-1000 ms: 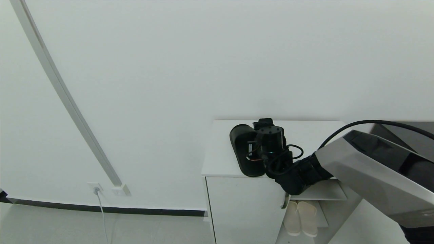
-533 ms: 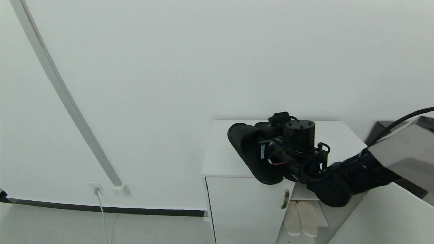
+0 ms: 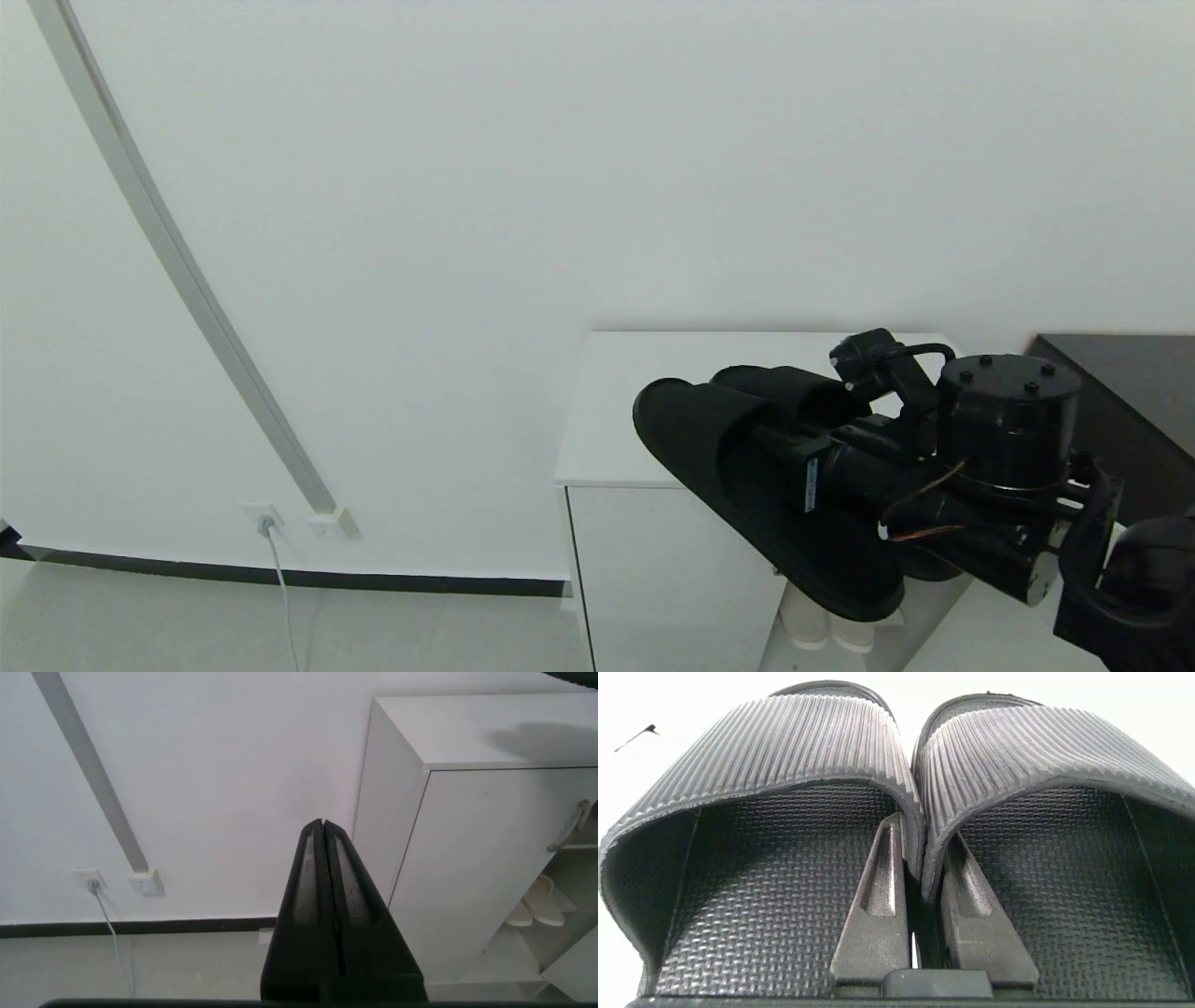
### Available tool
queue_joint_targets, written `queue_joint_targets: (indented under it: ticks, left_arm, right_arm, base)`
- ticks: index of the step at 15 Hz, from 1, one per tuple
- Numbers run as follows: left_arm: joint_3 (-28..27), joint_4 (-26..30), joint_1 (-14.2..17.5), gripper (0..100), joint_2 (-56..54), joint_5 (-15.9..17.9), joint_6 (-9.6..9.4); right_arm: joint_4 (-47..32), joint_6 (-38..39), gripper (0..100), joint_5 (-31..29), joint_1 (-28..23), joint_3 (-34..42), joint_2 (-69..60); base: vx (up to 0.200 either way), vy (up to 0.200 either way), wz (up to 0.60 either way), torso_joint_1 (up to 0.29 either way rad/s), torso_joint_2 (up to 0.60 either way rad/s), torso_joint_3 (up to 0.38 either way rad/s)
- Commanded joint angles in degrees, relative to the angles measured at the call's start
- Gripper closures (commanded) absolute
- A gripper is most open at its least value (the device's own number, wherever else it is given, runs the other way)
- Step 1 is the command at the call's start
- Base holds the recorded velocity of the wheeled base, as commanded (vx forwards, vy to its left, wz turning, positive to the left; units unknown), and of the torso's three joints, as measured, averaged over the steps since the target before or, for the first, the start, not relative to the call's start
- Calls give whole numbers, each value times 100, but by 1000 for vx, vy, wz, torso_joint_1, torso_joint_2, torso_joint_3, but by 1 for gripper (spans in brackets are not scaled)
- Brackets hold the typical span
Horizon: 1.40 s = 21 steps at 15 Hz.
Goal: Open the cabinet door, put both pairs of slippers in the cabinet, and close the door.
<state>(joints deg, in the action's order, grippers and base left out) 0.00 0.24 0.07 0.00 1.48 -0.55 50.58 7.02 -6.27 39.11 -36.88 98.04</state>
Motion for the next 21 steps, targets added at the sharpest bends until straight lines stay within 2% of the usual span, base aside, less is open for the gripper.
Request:
queue_joint_targets:
  ticks: [1, 6, 16, 21]
  left_arm:
    - [0, 2, 1, 100, 9, -7, 2]
    - [0, 2, 1, 100, 0, 2, 2]
    - [0, 2, 1, 100, 0, 2, 11]
    - [0, 2, 1, 100, 9, 2, 2]
  right_arm:
    - [5, 1, 100, -6, 36, 102, -188]
    - [5, 1, 100, -24, 79, 67, -118]
    - [22, 1, 100, -50, 62, -56, 189]
    - [22, 1, 100, -50, 62, 40, 119]
  base:
    - [0, 0, 0, 0, 0, 0]
    - [0, 0, 0, 0, 0, 0]
    - [-200, 0, 0, 2, 2, 5]
    - [0, 0, 0, 0, 0, 0]
